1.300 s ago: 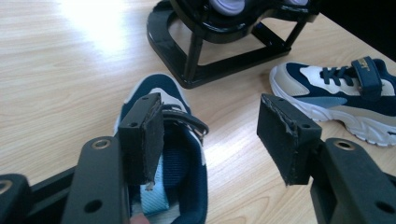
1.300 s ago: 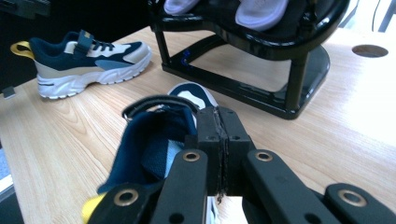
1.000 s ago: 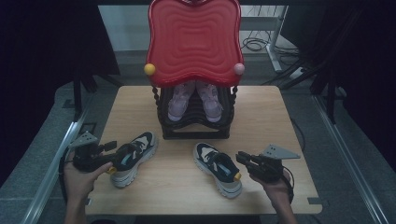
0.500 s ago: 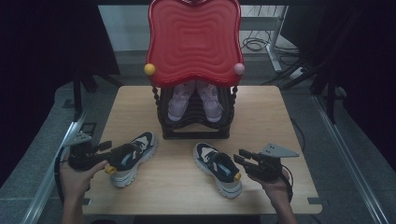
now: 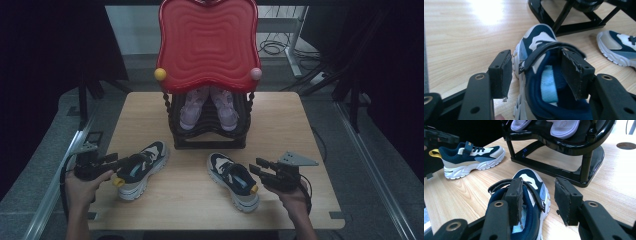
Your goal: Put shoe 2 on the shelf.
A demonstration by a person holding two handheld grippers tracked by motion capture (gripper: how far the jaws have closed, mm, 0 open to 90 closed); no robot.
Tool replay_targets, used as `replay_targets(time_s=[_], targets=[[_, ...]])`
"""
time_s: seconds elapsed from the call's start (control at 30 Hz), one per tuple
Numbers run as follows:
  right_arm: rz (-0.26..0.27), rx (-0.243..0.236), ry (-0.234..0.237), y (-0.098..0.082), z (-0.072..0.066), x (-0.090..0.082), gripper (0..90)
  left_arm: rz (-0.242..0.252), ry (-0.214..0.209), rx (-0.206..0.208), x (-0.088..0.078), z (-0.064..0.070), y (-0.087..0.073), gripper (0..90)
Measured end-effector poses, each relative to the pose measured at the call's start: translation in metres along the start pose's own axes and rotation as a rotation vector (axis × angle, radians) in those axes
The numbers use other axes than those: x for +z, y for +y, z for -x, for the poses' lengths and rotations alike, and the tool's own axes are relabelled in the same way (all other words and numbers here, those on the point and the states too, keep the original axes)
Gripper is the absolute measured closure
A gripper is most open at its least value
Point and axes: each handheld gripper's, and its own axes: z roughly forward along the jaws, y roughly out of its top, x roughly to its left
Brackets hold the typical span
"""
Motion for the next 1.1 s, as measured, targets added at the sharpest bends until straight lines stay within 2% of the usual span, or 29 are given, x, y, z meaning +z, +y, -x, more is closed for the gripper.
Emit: replay_targets(time_s=[0.27, 0.4, 0.63, 0.93, 1.1], targets=[[-0.007, 0.015, -0.004, -0.001, 0.003, 0.001, 58.5, -0.039, -0.043, 0.033, 0.012, -0.006, 0.0, 47.1], [-0.005, 0.02, -0.006, -0.001, 0.003, 0.001, 58.4, -0.068, -0.043, 0.039, 0.018, -0.008, 0.0, 50.4], [-0.008, 0.031, -0.006, -0.002, 0.004, 0.002, 58.4, -0.105, -0.067, 0.057, 0.024, -0.01, 0.002, 56.3], [-0.027, 0.028, 0.011, -0.001, 0.002, 0.007, 57.0, -0.14, -0.072, 0.076, 0.028, -0.009, 0.005, 67.6], [-0.05, 0.02, 0.03, 0.001, 0.0, 0.012, 55.2, -0.143, -0.068, 0.073, 0.027, -0.009, 0.005, 69.1]])
